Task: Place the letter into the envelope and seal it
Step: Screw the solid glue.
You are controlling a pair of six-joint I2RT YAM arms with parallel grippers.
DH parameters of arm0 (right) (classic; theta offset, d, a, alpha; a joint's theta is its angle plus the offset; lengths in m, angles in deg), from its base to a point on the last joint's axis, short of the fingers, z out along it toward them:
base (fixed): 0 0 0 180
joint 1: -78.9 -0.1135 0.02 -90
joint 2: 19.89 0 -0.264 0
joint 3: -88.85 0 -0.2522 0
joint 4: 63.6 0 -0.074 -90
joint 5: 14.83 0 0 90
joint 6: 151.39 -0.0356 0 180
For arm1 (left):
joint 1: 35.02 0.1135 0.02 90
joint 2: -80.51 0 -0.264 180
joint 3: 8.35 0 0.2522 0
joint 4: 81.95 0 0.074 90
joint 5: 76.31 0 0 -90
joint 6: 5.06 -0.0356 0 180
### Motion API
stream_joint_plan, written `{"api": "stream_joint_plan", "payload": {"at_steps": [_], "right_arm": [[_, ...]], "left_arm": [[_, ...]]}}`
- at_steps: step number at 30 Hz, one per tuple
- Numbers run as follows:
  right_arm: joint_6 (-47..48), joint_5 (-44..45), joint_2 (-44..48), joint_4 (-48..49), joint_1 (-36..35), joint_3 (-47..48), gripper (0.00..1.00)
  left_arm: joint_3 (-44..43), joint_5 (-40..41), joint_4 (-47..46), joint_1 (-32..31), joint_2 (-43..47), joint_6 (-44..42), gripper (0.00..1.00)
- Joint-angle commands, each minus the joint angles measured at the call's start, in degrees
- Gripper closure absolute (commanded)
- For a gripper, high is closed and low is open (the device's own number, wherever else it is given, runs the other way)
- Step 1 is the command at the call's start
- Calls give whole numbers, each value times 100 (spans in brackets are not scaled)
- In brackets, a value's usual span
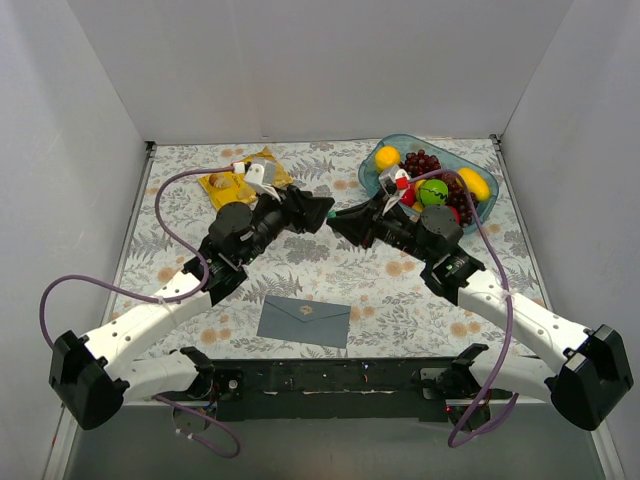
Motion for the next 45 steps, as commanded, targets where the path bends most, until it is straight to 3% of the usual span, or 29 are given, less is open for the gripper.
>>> {"api": "stream_joint_plan", "payload": {"at_steps": [1, 5, 12, 13, 17, 24, 33, 42, 45], "right_arm": [[96, -10, 207, 255, 19, 74, 99], [193, -886, 278, 238, 142, 47, 99], [-280, -2566, 322, 1212, 536, -296, 99], [-395, -2768, 287, 1405, 581, -322, 99], [-1211, -3629, 173, 2380, 731, -445, 99], [-1600, -3974, 84, 3085, 740, -419, 99], [-1697, -3957, 5, 3173, 740, -384, 99], [-1653, -3834, 5, 3138, 740, -428, 99], [-1583, -3781, -21, 3015, 740, -410, 99]], "left_arm": [[-88, 608, -89, 139, 311, 13, 22], [395, 284, -765, 174, 899, 23, 3], [809, -1727, -1398, 306, 1244, -22, 9], [887, -2330, -1625, 323, 1245, 4, 10], [1011, -2846, -1856, 323, 1192, 119, 14], [985, -2811, -1698, 323, 1104, 5, 22], [827, -3302, -2287, 323, 525, 312, 44], [853, -3619, -2533, 323, 418, 479, 46], [870, -3689, -2551, 323, 453, 497, 40]]}}
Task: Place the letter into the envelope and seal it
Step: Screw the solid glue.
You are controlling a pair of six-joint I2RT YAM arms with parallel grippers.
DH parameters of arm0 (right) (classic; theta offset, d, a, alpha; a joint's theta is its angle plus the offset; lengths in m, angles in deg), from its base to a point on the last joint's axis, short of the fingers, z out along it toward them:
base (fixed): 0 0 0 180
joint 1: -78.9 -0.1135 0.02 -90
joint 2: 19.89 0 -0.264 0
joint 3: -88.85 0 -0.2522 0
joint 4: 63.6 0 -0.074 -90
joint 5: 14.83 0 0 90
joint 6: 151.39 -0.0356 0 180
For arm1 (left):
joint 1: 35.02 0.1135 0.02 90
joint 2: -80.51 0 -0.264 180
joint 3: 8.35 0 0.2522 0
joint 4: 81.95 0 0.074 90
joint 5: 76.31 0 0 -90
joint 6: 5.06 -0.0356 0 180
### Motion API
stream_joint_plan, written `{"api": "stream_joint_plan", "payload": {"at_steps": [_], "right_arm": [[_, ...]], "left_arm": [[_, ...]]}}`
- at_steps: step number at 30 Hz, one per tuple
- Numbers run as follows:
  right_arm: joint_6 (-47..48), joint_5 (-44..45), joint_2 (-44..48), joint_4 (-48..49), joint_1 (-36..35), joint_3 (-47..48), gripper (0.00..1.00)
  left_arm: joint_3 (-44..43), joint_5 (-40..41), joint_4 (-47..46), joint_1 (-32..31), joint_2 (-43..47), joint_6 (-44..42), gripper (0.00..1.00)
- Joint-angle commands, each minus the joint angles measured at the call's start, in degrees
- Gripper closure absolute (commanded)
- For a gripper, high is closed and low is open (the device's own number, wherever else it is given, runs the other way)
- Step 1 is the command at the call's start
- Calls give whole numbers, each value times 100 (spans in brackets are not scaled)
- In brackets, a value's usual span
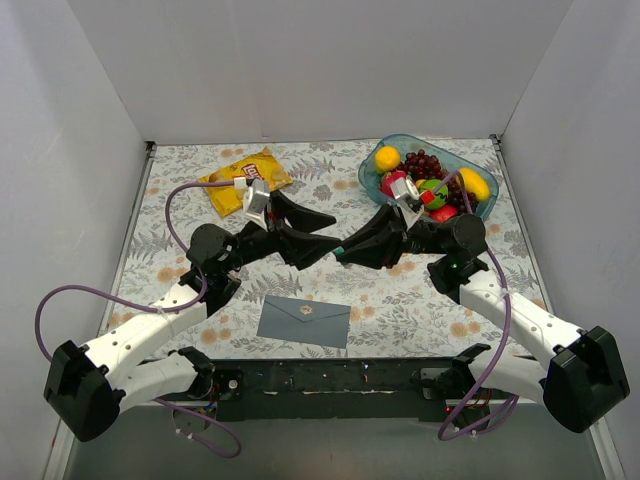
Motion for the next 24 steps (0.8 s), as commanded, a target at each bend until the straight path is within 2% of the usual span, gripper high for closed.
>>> {"api": "stream_joint_plan", "payload": {"at_steps": [1, 4, 8, 9, 11, 12, 15, 19, 23, 24], "right_arm": [[79, 182, 12, 224, 18, 49, 99], [88, 234, 12, 215, 10, 49, 99], [88, 270, 12, 206, 18, 58, 99], [88, 261, 20, 206, 10, 58, 99], [88, 252, 20, 215, 10, 49, 99], [88, 261, 20, 206, 10, 49, 99], [88, 261, 20, 215, 10, 49, 99], [88, 261, 20, 215, 10, 40, 99], [123, 261, 20, 128, 10, 57, 99], [175, 261, 20, 5, 10, 84, 96]], "left_arm": [[-69, -311, -26, 8, 80, 44, 39], [-69, -416, -53, 8, 62, 62, 39], [1, -530, -175, 8, 10, 132, 46], [10, -548, -219, 0, -17, 176, 54], [-16, -609, -228, 8, -34, 194, 60], [-17, -636, -237, 8, -69, 211, 67], [-60, -706, -281, 8, -113, 229, 75], [-122, -785, -264, 8, -201, 238, 100], [-140, -803, -264, 0, -210, 255, 100], [-157, -794, -229, 8, -219, 229, 100]]}}
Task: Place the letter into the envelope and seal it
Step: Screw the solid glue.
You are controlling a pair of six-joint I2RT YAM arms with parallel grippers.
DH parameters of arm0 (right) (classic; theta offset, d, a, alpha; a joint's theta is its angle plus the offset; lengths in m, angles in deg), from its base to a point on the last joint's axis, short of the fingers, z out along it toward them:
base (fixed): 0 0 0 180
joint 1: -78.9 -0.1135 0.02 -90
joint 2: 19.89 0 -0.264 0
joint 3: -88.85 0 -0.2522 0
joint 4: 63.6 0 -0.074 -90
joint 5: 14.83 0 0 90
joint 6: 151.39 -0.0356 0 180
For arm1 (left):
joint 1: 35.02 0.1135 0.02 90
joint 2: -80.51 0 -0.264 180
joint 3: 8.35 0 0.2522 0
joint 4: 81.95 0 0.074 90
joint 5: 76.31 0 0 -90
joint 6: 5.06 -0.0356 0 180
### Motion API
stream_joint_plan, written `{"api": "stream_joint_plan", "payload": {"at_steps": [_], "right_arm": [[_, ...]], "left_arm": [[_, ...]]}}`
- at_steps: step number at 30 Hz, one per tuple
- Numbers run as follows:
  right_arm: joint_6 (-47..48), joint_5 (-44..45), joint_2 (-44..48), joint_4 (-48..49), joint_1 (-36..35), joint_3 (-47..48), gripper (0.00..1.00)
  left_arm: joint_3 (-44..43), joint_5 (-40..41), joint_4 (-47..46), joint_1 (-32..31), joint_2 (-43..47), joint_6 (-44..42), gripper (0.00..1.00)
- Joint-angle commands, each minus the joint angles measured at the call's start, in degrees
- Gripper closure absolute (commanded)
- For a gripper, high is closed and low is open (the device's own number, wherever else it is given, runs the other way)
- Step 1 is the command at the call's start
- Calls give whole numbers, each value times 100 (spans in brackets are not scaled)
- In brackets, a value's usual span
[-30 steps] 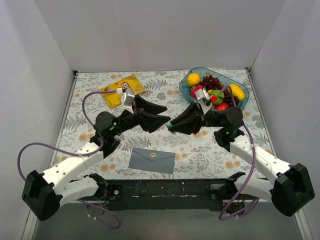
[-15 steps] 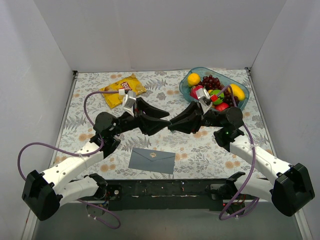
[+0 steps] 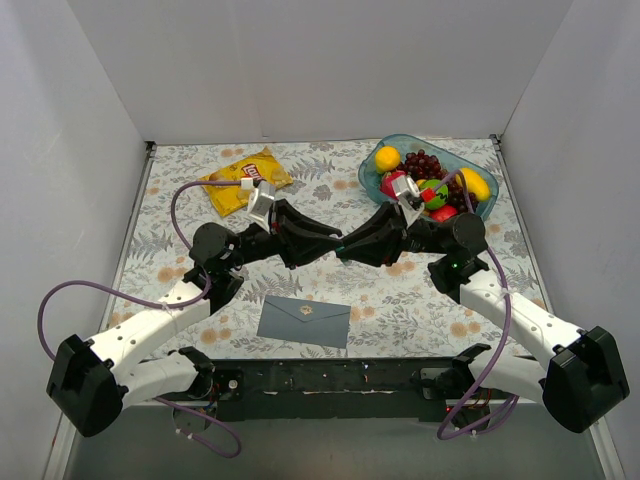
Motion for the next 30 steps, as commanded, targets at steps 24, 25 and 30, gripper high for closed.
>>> {"api": "stream_joint_plan", "payload": {"at_steps": [24, 25, 30], "right_arm": [[1364, -230, -21, -1954, -14, 488, 59], [1399, -213, -4, -1971, -14, 488, 60], [1426, -186, 31, -1998, -14, 480, 89]], "left_arm": [[-579, -217, 834, -2, -112, -378, 100], [-579, -217, 851, -11, -112, -378, 100], [-588, -226, 886, -2, -130, -387, 100]]}}
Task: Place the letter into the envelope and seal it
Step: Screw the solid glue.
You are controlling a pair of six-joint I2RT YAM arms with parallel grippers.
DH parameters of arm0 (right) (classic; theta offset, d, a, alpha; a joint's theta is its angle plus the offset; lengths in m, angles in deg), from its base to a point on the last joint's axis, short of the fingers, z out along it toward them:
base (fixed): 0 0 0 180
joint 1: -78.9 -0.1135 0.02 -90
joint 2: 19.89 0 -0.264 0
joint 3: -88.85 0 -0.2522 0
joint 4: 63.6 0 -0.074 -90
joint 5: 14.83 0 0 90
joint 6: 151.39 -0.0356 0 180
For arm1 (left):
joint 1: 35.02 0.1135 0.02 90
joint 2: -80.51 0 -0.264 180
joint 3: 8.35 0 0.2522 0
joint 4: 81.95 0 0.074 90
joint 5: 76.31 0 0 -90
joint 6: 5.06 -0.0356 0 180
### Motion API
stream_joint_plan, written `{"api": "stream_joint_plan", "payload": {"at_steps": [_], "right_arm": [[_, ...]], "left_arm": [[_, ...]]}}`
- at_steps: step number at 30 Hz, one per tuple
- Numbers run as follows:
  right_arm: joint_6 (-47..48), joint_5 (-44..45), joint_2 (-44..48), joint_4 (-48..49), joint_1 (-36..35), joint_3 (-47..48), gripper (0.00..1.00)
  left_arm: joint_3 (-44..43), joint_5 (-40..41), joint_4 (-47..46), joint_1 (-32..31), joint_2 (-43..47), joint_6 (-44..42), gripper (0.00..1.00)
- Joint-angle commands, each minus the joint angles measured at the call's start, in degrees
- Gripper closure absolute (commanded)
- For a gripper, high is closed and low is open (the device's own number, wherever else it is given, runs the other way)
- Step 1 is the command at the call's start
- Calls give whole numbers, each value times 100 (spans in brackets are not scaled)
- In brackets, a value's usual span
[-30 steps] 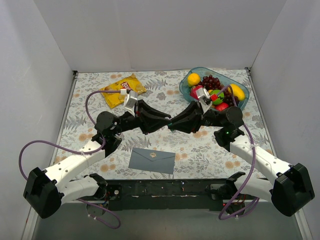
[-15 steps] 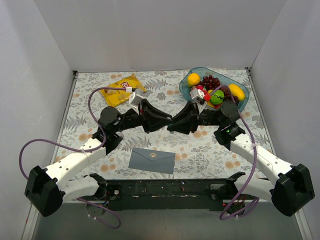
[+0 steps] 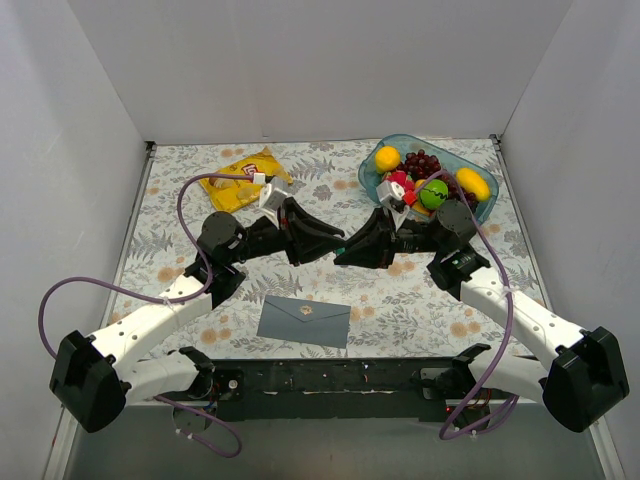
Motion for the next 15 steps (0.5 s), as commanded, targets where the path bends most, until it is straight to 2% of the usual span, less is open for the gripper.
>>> {"api": "stream_joint_plan", "payload": {"at_steps": [1, 2, 6, 10, 15], "right_arm": [[110, 54, 45, -85, -6, 217, 92], [93, 71, 53, -85, -6, 226, 99], [49, 212, 53, -85, -14, 252, 99], [180, 869, 97, -523, -32, 349, 99], [505, 2188, -34, -1227, -225, 718, 99]], "left_arm": [[-267, -89, -41, -42, 38, -5, 100], [-258, -89, -40, -42, 38, -5, 100], [-275, 16, 126, -42, 47, -92, 100], [-495, 885, 1081, -42, 65, -426, 100], [-767, 2564, 1751, -51, 65, -787, 100]]}}
